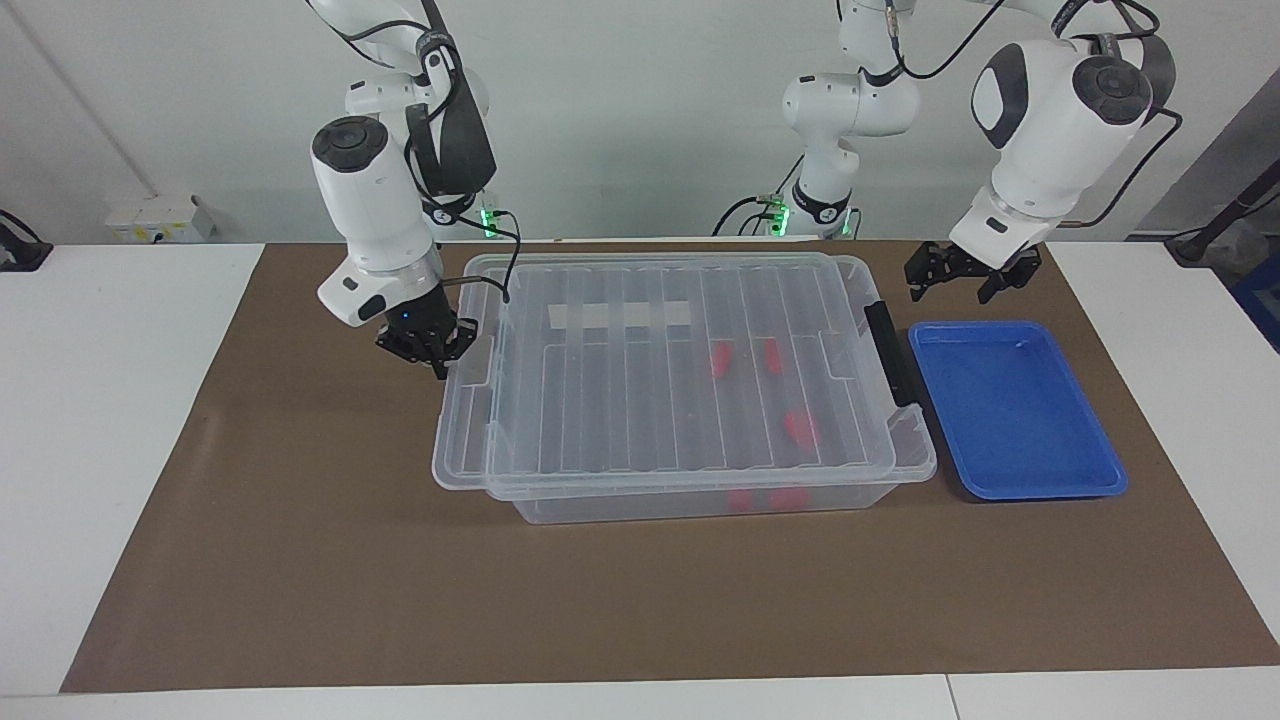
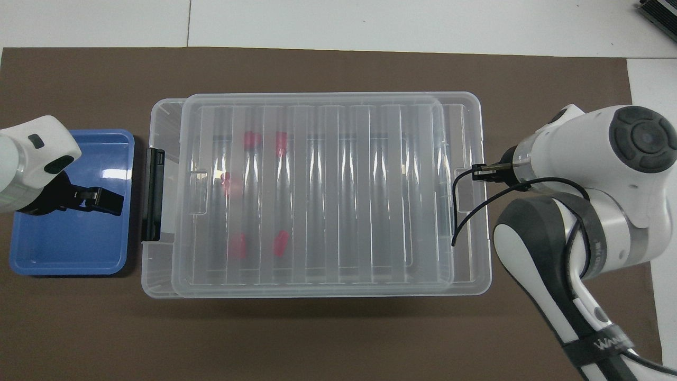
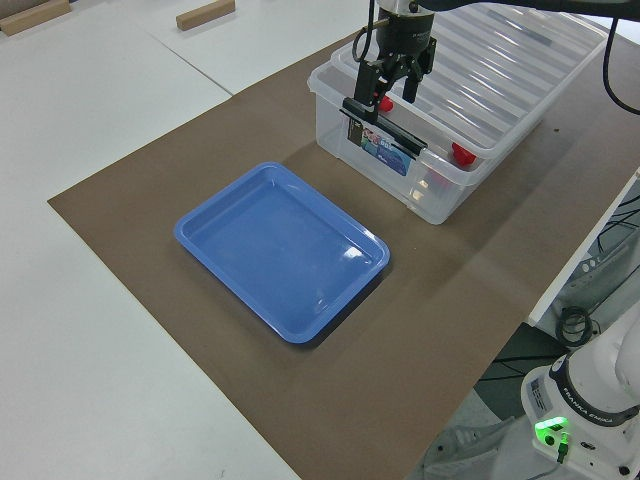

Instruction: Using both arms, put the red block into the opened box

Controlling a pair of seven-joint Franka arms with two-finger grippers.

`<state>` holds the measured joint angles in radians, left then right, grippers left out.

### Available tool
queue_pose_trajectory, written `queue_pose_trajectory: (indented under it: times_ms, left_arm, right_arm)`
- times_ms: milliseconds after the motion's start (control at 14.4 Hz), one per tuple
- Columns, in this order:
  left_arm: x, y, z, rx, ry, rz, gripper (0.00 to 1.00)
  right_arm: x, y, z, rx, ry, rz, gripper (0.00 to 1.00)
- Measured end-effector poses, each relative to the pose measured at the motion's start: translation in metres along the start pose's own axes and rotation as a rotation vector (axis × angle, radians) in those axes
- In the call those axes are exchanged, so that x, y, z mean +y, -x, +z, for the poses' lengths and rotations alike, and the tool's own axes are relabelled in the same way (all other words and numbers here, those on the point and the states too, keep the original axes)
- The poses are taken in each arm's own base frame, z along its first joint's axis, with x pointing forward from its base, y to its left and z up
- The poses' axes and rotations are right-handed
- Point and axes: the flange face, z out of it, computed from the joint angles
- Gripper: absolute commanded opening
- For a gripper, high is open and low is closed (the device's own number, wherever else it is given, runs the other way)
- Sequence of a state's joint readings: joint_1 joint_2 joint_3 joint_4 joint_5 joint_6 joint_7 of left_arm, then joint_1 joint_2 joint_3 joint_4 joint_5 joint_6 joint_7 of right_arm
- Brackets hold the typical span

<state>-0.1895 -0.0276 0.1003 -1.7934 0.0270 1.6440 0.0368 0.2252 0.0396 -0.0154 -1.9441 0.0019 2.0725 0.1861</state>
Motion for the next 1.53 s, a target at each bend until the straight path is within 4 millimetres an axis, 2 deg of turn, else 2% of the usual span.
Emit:
queue_pose_trajectory:
  times_ms: [278,486,694,902,1110,1388,1527]
  left_arm:
    - [0.014,-0.012,0.000,-0.017,-0.008,-0.039,1.00]
    - [0.018,-0.014,-0.014,-0.035,-0.012,-0.037,1.00]
    - [0.021,-0.014,-0.023,-0.016,-0.012,-0.032,1.00]
    - [0.020,-0.012,-0.029,-0.012,-0.011,-0.034,1.00]
    - [0.021,-0.003,-0.044,0.001,-0.008,-0.030,1.00]
    - [0.055,0.007,-0.056,0.019,-0.013,0.021,1.00]
    - [0.051,0.007,-0.057,0.021,-0.012,0.012,1.00]
  right_arm:
    - [-0.012,0.003,-0.002,0.003,-0.004,-0.002,0.00]
    - [-0.027,0.006,-0.002,0.001,-0.010,-0.014,0.00]
    - [-0.031,0.007,-0.002,0.000,-0.012,-0.018,0.00]
    - [-0.032,0.007,-0.002,0.000,-0.012,-0.019,0.00]
    - [-0.031,0.007,-0.002,0.000,-0.013,-0.018,0.00]
    - [-0.025,0.006,-0.002,-0.001,-0.014,-0.004,0.00]
    - [-0.010,0.003,-0.001,-0.008,-0.010,0.023,0.00]
